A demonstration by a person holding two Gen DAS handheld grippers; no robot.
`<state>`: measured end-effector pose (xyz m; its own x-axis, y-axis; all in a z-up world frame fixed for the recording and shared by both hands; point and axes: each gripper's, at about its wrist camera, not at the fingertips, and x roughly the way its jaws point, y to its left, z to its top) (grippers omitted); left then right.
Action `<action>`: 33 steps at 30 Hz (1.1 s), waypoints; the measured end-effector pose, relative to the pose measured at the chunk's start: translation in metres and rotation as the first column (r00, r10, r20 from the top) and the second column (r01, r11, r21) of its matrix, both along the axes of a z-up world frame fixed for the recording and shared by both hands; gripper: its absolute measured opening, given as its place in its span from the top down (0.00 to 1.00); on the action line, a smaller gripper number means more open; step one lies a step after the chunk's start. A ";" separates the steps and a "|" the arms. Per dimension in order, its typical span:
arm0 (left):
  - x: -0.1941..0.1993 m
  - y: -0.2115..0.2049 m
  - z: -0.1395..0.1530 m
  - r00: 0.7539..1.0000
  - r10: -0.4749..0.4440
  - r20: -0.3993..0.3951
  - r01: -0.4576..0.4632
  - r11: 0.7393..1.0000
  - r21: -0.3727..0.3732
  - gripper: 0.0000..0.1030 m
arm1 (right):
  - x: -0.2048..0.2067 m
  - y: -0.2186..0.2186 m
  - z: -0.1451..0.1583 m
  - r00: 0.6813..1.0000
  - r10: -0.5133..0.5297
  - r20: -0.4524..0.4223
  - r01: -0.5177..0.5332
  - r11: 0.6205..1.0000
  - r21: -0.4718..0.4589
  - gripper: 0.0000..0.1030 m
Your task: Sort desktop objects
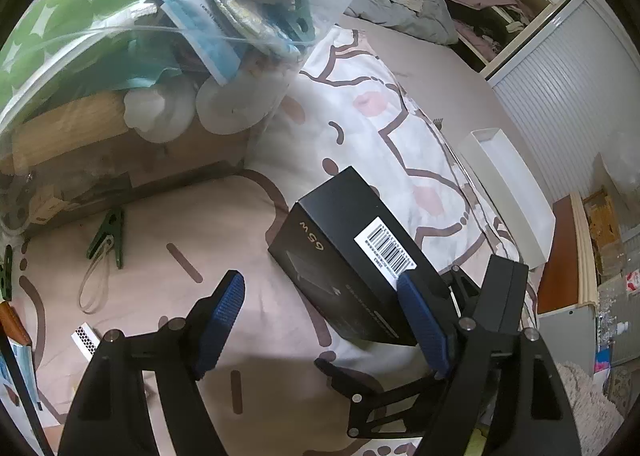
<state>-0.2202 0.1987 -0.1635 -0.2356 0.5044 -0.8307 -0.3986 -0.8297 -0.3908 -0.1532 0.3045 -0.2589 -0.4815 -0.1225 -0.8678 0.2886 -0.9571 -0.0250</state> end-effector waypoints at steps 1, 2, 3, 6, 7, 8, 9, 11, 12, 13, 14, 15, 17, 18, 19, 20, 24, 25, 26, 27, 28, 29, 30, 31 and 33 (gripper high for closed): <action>0.000 0.000 0.000 1.000 -0.001 0.000 0.001 1.000 0.001 0.22 | 0.000 0.000 0.000 1.000 0.000 0.000 0.000 1.000 0.003 0.00; 0.000 0.000 0.000 1.000 -0.001 0.002 0.001 1.000 0.003 0.22 | 0.000 0.000 0.000 1.000 0.000 0.004 0.000 1.000 0.000 0.00; 0.000 0.001 -0.001 1.000 0.000 0.003 0.000 1.000 0.005 0.22 | -0.001 0.002 0.000 1.000 -0.002 0.016 0.002 1.000 -0.010 0.00; 0.000 0.000 -0.001 1.000 0.003 0.005 -0.003 1.000 0.009 0.22 | -0.001 0.006 0.001 0.999 -0.034 0.024 0.034 0.999 -0.015 0.00; 0.000 0.000 -0.001 1.000 0.004 0.005 -0.004 1.000 0.010 0.22 | 0.000 0.006 0.002 0.999 -0.037 0.012 0.037 0.999 -0.003 0.00; -0.001 0.000 -0.001 1.000 0.005 0.005 -0.006 1.000 0.010 0.22 | 0.003 0.005 0.005 0.999 -0.038 -0.008 0.038 0.999 0.014 0.02; 0.000 0.000 -0.001 1.000 0.006 0.005 -0.006 1.000 0.011 0.22 | 0.005 0.004 0.008 0.999 -0.032 -0.025 0.033 0.999 0.021 0.07; 0.000 0.000 -0.001 1.000 0.008 0.004 -0.008 1.000 0.010 0.22 | 0.010 0.002 0.016 0.998 -0.011 -0.059 0.011 1.000 0.014 0.26; 0.000 0.000 -0.001 1.000 0.007 0.004 -0.007 1.000 0.010 0.22 | 0.012 0.002 0.019 0.997 -0.005 -0.074 0.006 1.000 0.011 0.26; 0.000 0.000 -0.001 1.000 0.007 0.004 -0.007 1.000 0.010 0.22 | 0.013 0.001 0.023 0.996 0.001 -0.091 0.000 1.000 0.006 0.30; 0.000 0.000 -0.001 1.000 0.006 0.004 -0.007 1.000 0.011 0.22 | 0.015 0.001 0.028 0.994 0.008 -0.113 -0.008 1.000 -0.002 0.32; 0.000 0.000 -0.001 1.000 0.007 0.005 -0.007 1.000 0.012 0.22 | 0.015 0.001 0.030 0.992 0.009 -0.128 -0.010 1.000 -0.010 0.33; 0.000 0.000 -0.002 1.000 0.005 0.008 -0.005 1.000 0.015 0.22 | 0.014 -0.001 0.036 0.987 0.010 -0.160 -0.014 1.000 -0.024 0.46; -0.001 0.000 -0.001 1.000 0.005 0.010 -0.005 1.000 0.018 0.22 | 0.013 0.000 0.039 0.986 0.006 -0.168 -0.010 1.000 -0.026 0.52; -0.002 0.000 0.000 1.000 0.007 0.012 -0.008 1.000 0.022 0.22 | 0.012 -0.001 0.039 0.987 0.006 -0.162 -0.011 0.999 -0.033 0.56; -0.003 -0.001 0.000 1.000 0.011 0.016 -0.012 1.000 0.025 0.22 | 0.012 0.001 0.039 0.988 0.005 -0.157 -0.012 0.999 -0.041 0.56; -0.014 -0.008 -0.002 0.998 0.059 0.038 -0.061 0.997 0.053 0.22 | 0.012 0.001 0.037 0.988 0.027 -0.151 -0.035 0.998 -0.047 0.57; -0.016 -0.010 -0.002 0.997 0.072 0.043 -0.074 0.995 0.059 0.22 | 0.010 0.001 0.038 0.988 0.032 -0.151 -0.040 0.998 -0.047 0.57; -0.021 -0.013 -0.003 0.994 0.092 0.055 -0.096 0.993 0.069 0.22 | 0.013 0.001 0.039 0.988 0.037 -0.152 -0.045 0.998 -0.046 0.57; -0.024 -0.015 -0.003 0.993 0.105 0.061 -0.110 0.991 0.076 0.22 | 0.015 0.001 0.040 0.987 0.043 -0.154 -0.051 0.998 -0.048 0.57; -0.027 -0.017 -0.004 0.991 0.117 0.064 -0.122 0.989 0.083 0.23 | 0.016 0.001 0.040 0.987 0.047 -0.155 -0.055 0.997 -0.049 0.57; -0.030 -0.019 -0.004 0.989 0.129 0.068 -0.135 0.986 0.093 0.23 | 0.017 0.001 0.041 0.986 0.050 -0.156 -0.058 0.997 -0.051 0.57; -0.033 -0.020 -0.005 0.988 0.134 0.073 -0.141 0.985 0.102 0.23 | 0.020 -0.001 0.042 0.986 0.054 -0.157 -0.063 0.997 -0.053 0.57; -0.035 -0.021 -0.005 0.988 0.136 0.079 -0.144 0.983 0.110 0.23 | 0.020 0.000 0.042 0.986 0.058 -0.157 -0.068 0.996 -0.055 0.57; -0.040 -0.021 -0.007 0.986 0.137 0.092 -0.148 0.980 0.131 0.25 | 0.021 0.000 0.043 0.986 0.066 -0.156 -0.076 0.995 -0.061 0.57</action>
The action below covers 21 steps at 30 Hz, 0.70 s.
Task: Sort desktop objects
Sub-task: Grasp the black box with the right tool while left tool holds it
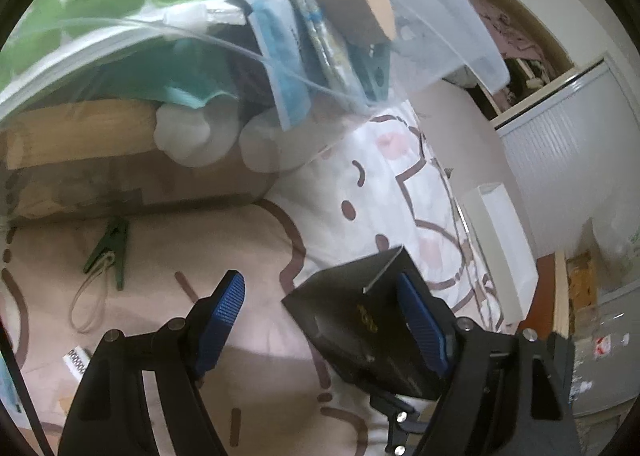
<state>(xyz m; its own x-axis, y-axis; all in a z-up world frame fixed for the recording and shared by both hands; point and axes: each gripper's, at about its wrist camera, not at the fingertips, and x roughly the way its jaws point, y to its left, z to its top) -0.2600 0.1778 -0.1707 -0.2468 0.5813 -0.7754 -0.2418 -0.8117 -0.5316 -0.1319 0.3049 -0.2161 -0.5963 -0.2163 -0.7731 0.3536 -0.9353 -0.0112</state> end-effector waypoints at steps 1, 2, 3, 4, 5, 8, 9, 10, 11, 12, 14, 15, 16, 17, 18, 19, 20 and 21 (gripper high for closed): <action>-0.002 0.000 -0.001 1.000 -0.004 0.006 0.004 1.000 0.014 0.26 | 0.000 0.001 0.000 1.000 0.003 0.001 -0.003 1.000 -0.003 0.57; -0.003 0.003 -0.002 1.000 -0.013 0.011 0.013 1.000 0.028 0.27 | 0.000 0.002 0.000 1.000 0.006 0.002 -0.006 1.000 -0.008 0.57; -0.004 0.004 -0.002 1.000 -0.024 0.013 0.023 0.999 0.034 0.27 | 0.001 0.002 0.000 1.000 0.008 0.003 -0.008 1.000 -0.013 0.57; -0.005 0.007 -0.002 0.999 -0.037 0.016 0.036 0.998 0.042 0.30 | 0.001 0.003 0.000 1.000 0.009 0.004 -0.009 1.000 -0.017 0.57; -0.005 0.009 -0.002 0.998 -0.055 0.020 0.054 0.997 0.055 0.35 | 0.000 0.004 0.000 1.000 0.010 0.006 -0.009 1.000 -0.021 0.57; -0.001 0.020 0.002 0.993 -0.113 0.013 0.112 0.991 0.076 0.47 | -0.001 0.006 -0.001 1.000 0.012 0.009 -0.011 1.000 -0.029 0.57; 0.002 0.023 0.004 0.991 -0.133 0.001 0.133 0.989 0.071 0.49 | -0.002 0.006 0.000 1.000 0.012 0.009 -0.012 0.999 -0.030 0.57; 0.004 0.026 0.007 0.989 -0.144 -0.016 0.144 0.988 0.055 0.49 | -0.002 0.006 0.000 1.000 0.013 0.012 -0.012 1.000 -0.029 0.57; 0.004 0.027 0.008 0.988 -0.151 -0.023 0.152 0.987 0.048 0.49 | -0.002 0.006 0.000 1.000 0.012 0.013 -0.012 1.000 -0.029 0.57; 0.006 0.027 0.009 0.987 -0.158 -0.025 0.159 0.986 0.046 0.50 | -0.002 0.007 0.000 1.000 0.010 0.016 -0.010 0.999 -0.031 0.57; 0.006 0.026 0.010 0.988 -0.156 -0.020 0.157 0.986 0.056 0.50 | -0.002 0.008 0.002 1.000 0.004 0.017 -0.004 1.000 -0.030 0.57; 0.007 0.026 0.011 0.988 -0.155 -0.019 0.156 0.986 0.061 0.50 | -0.003 0.008 0.003 1.000 0.000 0.014 0.001 1.000 -0.025 0.57; 0.008 0.025 0.012 0.988 -0.154 -0.023 0.155 0.986 0.063 0.50 | -0.003 0.009 0.004 1.000 -0.004 0.012 0.005 1.000 -0.022 0.57; 0.010 0.025 0.016 0.987 -0.155 -0.036 0.157 0.986 0.060 0.50 | -0.002 0.009 0.006 1.000 -0.007 0.011 0.007 1.000 -0.023 0.57; 0.012 0.026 0.018 0.986 -0.157 -0.048 0.160 0.986 0.056 0.50 | -0.002 0.009 0.008 1.000 -0.007 0.006 0.007 1.000 -0.023 0.57; 0.014 0.026 0.021 0.985 -0.160 -0.061 0.163 0.985 0.054 0.50 | -0.001 0.009 0.009 1.000 -0.007 0.002 0.007 1.000 -0.020 0.57; 0.017 0.028 0.025 0.983 -0.164 -0.077 0.168 0.985 0.048 0.50 | -0.001 0.008 0.011 1.000 -0.008 -0.004 0.008 1.000 -0.015 0.57; 0.017 0.028 0.027 0.982 -0.167 -0.087 0.171 0.984 0.043 0.50 | 0.000 0.008 0.013 1.000 -0.010 -0.008 0.010 1.000 -0.013 0.57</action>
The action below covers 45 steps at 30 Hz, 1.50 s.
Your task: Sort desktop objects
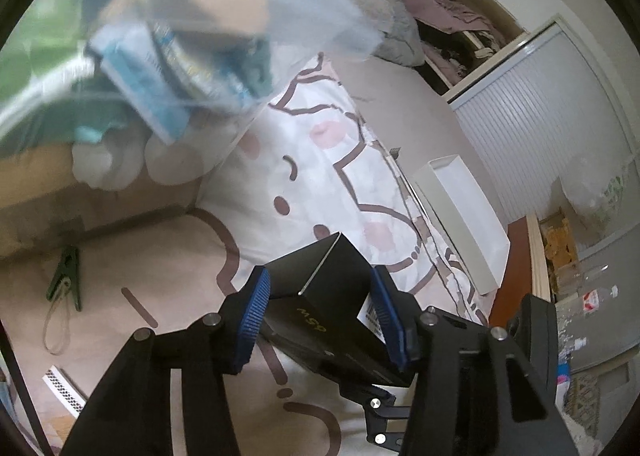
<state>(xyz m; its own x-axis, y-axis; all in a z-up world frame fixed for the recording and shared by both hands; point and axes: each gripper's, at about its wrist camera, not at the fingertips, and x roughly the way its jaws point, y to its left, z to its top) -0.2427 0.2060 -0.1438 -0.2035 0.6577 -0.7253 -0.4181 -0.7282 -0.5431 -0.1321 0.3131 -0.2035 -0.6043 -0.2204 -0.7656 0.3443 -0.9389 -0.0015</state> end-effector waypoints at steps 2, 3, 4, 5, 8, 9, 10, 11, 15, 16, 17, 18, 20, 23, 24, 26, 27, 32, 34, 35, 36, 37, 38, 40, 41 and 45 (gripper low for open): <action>0.004 0.002 0.007 0.999 -0.006 -0.033 0.006 1.000 -0.008 0.50 | 0.001 0.000 0.004 1.000 -0.001 -0.006 0.001 1.000 -0.002 0.57; 0.005 0.005 0.009 0.999 -0.008 -0.047 0.007 1.000 -0.010 0.50 | 0.001 0.000 0.007 1.000 -0.002 -0.011 0.002 1.000 0.002 0.57; 0.007 0.005 0.013 0.998 -0.010 -0.060 0.009 1.000 -0.012 0.50 | 0.002 0.000 0.009 1.000 -0.003 -0.017 0.003 1.000 0.008 0.57; 0.009 0.005 0.017 0.997 -0.010 -0.075 0.009 1.000 -0.012 0.50 | 0.003 0.000 0.012 1.000 -0.004 -0.023 0.004 1.000 0.012 0.57; 0.016 0.006 0.029 0.992 -0.019 -0.126 0.017 1.000 -0.018 0.50 | 0.004 -0.001 0.022 0.999 -0.011 -0.042 0.011 1.000 0.015 0.57; 0.019 0.007 0.033 0.989 -0.024 -0.144 0.021 1.000 -0.020 0.50 | 0.005 0.000 0.027 0.998 -0.020 -0.052 0.021 1.000 0.017 0.57; 0.023 0.008 0.039 0.985 -0.032 -0.168 0.029 0.999 -0.022 0.50 | 0.005 0.000 0.031 0.998 -0.026 -0.059 0.027 1.000 0.013 0.57; 0.028 0.009 0.045 0.982 -0.048 -0.181 0.046 0.999 -0.013 0.53 | 0.006 0.002 0.036 0.997 -0.035 -0.072 0.035 0.999 0.004 0.57; 0.044 0.012 0.063 0.972 -0.086 -0.217 0.089 0.996 0.002 0.57 | 0.010 0.005 0.058 0.991 -0.065 -0.115 0.062 0.998 -0.031 0.57; 0.048 0.012 0.069 0.967 -0.088 -0.241 0.088 0.996 -0.008 0.57 | 0.011 0.004 0.063 0.990 -0.065 -0.126 0.062 0.998 -0.029 0.57; 0.052 0.010 0.075 0.962 -0.083 -0.259 0.085 0.996 -0.005 0.57 | 0.013 0.003 0.067 0.989 -0.065 -0.135 0.062 0.998 -0.027 0.57; 0.054 0.008 0.080 0.961 -0.078 -0.265 0.082 0.997 0.005 0.57 | 0.015 0.001 0.072 0.987 -0.066 -0.149 0.063 0.998 -0.030 0.57; 0.057 0.001 0.088 0.959 -0.066 -0.274 0.076 0.997 0.027 0.57 | 0.019 -0.003 0.082 0.983 -0.066 -0.171 0.063 0.998 -0.025 0.57; 0.060 -0.014 0.102 0.950 -0.023 -0.313 0.042 0.998 0.054 0.57 | 0.027 -0.011 0.096 0.977 -0.053 -0.208 0.050 0.999 -0.019 0.57; 0.061 -0.018 0.104 0.948 -0.013 -0.319 0.034 0.998 0.060 0.57 | 0.030 -0.014 0.100 0.975 -0.046 -0.218 0.043 0.999 -0.016 0.57; 0.061 -0.031 0.110 0.943 0.022 -0.332 0.006 0.996 0.084 0.56 | 0.035 -0.019 0.106 0.972 -0.031 -0.234 0.030 1.000 -0.008 0.57; 0.060 -0.038 0.113 0.940 0.049 -0.339 -0.018 0.995 0.094 0.54 | 0.037 -0.022 0.109 0.970 -0.024 -0.242 0.023 1.000 -0.004 0.57; 0.052 -0.065 0.117 0.935 0.126 -0.331 -0.093 0.989 0.116 0.54 | 0.051 -0.031 0.126 0.957 0.005 -0.289 -0.009 1.000 -0.012 0.57; 0.051 -0.071 0.116 0.941 0.134 -0.311 -0.098 0.987 0.130 0.54 | 0.055 -0.038 0.131 0.952 0.020 -0.307 -0.023 1.000 -0.005 0.57; 0.050 -0.073 0.114 0.944 0.138 -0.300 -0.103 0.986 0.130 0.54 | 0.056 -0.041 0.132 0.950 0.026 -0.311 -0.028 1.000 -0.002 0.57; 0.049 -0.075 0.113 0.946 0.139 -0.293 -0.104 0.986 0.129 0.54 | 0.058 -0.044 0.134 0.948 0.033 -0.316 -0.034 0.999 0.002 0.57; 0.048 -0.077 0.112 0.949 0.137 -0.284 -0.103 0.986 0.131 0.54 | 0.059 -0.046 0.135 0.947 0.038 -0.319 -0.039 0.999 0.002 0.57; 0.046 -0.079 0.109 0.954 0.135 -0.266 -0.102 0.986 0.134 0.54 | 0.060 -0.048 0.136 0.946 0.042 -0.321 -0.043 0.999 0.002 0.57; 0.044 -0.081 0.104 0.962 0.142 -0.235 -0.111 0.984 0.138 0.54 | 0.061 -0.052 0.138 0.943 0.047 -0.330 -0.048 0.999 0.005 0.57; 0.041 -0.083 0.100 0.966 0.149 -0.212 -0.121 0.983 0.138 0.54 | 0.062 -0.053 0.140 0.941 0.049 -0.335 -0.052 0.999 0.001 0.57; 0.032 -0.097 0.085 0.969 0.204 -0.142 -0.186 0.974 0.133 0.54 | 0.062 -0.051 0.144 0.943 0.033 -0.332 -0.043 0.999 -0.023 0.57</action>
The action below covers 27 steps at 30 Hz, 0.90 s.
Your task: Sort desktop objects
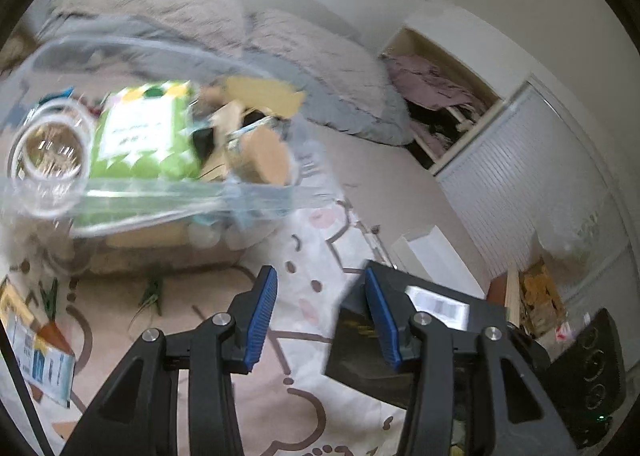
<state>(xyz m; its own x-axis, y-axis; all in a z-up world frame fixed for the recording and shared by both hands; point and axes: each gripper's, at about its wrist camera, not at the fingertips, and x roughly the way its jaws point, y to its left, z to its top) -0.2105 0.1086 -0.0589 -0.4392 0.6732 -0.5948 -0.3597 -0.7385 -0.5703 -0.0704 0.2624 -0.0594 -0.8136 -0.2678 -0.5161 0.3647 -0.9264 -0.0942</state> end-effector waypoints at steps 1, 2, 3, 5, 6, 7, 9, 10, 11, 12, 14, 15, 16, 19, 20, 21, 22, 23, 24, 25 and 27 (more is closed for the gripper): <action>-0.003 -0.004 -0.005 1.000 0.018 0.019 -0.018 1.000 -0.003 0.54 | -0.002 0.001 0.000 1.000 -0.007 0.005 0.007 1.000 -0.003 0.57; -0.008 -0.008 -0.013 0.998 0.037 0.046 -0.036 0.999 -0.016 0.55 | -0.004 0.003 -0.002 1.000 -0.019 0.014 0.019 1.000 -0.009 0.57; -0.011 -0.011 -0.020 0.997 0.047 0.064 -0.045 0.999 -0.029 0.54 | -0.005 0.006 -0.003 0.999 -0.027 0.023 0.027 0.999 -0.021 0.57; -0.016 -0.015 -0.033 0.994 0.070 0.089 -0.063 0.996 -0.070 0.54 | -0.012 0.014 -0.009 0.998 -0.040 0.055 0.043 0.998 -0.052 0.57; -0.018 -0.016 -0.041 0.992 0.076 0.105 -0.066 0.994 -0.091 0.54 | -0.014 0.018 -0.013 0.996 -0.042 0.073 0.047 0.997 -0.062 0.57; -0.020 -0.016 -0.046 0.990 0.077 0.117 -0.066 0.993 -0.099 0.54 | -0.017 0.021 -0.019 0.994 -0.044 0.098 0.051 0.996 -0.071 0.57; -0.021 -0.016 -0.054 0.988 0.075 0.139 -0.063 0.994 -0.090 0.54 | -0.027 0.027 -0.038 0.986 -0.041 0.164 0.055 0.995 -0.081 0.57; -0.021 -0.014 -0.057 0.987 0.069 0.147 -0.057 0.995 -0.083 0.54 | -0.030 0.027 -0.046 0.981 -0.041 0.189 0.057 0.995 -0.079 0.57; -0.020 -0.010 -0.061 0.986 0.058 0.158 -0.046 0.996 -0.076 0.54 | -0.035 0.029 -0.058 0.973 -0.043 0.225 0.062 0.995 -0.077 0.57; -0.020 -0.006 -0.064 0.985 0.048 0.168 -0.037 0.997 -0.069 0.54 | -0.040 0.030 -0.063 0.969 -0.040 0.245 0.062 0.995 -0.082 0.57; -0.019 0.003 -0.072 0.980 0.029 0.196 -0.019 0.998 -0.052 0.41 | -0.043 0.033 -0.071 0.965 -0.027 0.261 0.054 0.994 -0.097 0.57; -0.018 0.007 -0.077 0.976 0.021 0.217 -0.013 0.999 -0.038 0.36 | -0.041 0.034 -0.071 0.966 -0.020 0.257 0.048 0.994 -0.100 0.57; -0.018 0.011 -0.081 0.972 0.018 0.235 -0.011 1.000 -0.028 0.29 | -0.036 0.033 -0.071 0.968 -0.013 0.250 0.040 0.994 -0.102 0.57; -0.023 0.019 -0.089 0.955 0.004 0.295 -0.006 1.000 0.006 0.28 | -0.032 0.030 -0.066 0.976 0.016 0.217 0.005 0.995 -0.097 0.57; -0.024 0.020 -0.092 0.951 0.000 0.310 -0.006 1.000 0.018 0.28 | -0.030 0.029 -0.064 0.979 0.025 0.204 -0.006 0.996 -0.092 0.57; -0.025 0.020 -0.092 0.946 -0.003 0.325 -0.010 0.999 0.039 0.28 | -0.029 0.028 -0.064 0.980 0.027 0.198 -0.010 0.996 -0.091 0.57; -0.026 0.021 -0.092 0.943 -0.006 0.334 -0.012 0.999 0.049 0.28 | -0.028 0.028 -0.064 0.981 0.027 0.193 -0.011 0.996 -0.087 0.57; -0.026 0.020 -0.093 0.939 -0.010 0.343 -0.013 0.998 0.063 0.28 | -0.028 0.028 -0.063 0.982 0.027 0.188 -0.011 0.996 -0.086 0.57; -0.026 0.020 -0.092 0.937 -0.014 0.349 -0.013 0.997 0.074 0.28 | -0.027 0.029 -0.063 0.983 0.026 0.182 -0.011 0.996 -0.087 0.57; -0.027 0.020 -0.092 0.934 -0.019 0.358 -0.013 0.996 0.088 0.29 | -0.028 0.029 -0.063 0.983 0.029 0.181 -0.012 0.996 -0.092 0.57; -0.026 0.020 -0.089 0.926 -0.039 0.376 -0.010 0.992 0.129 0.30 | -0.028 0.030 -0.063 0.983 0.033 0.178 -0.015 0.995 -0.100 0.57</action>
<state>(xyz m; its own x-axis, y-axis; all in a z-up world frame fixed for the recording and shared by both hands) -0.2365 0.1288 -0.1482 -0.1887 0.7581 -0.6243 -0.1096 -0.6480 -0.7537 -0.0988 0.2922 -0.1221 -0.7029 -0.3428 -0.6233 0.3898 -0.9185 0.0656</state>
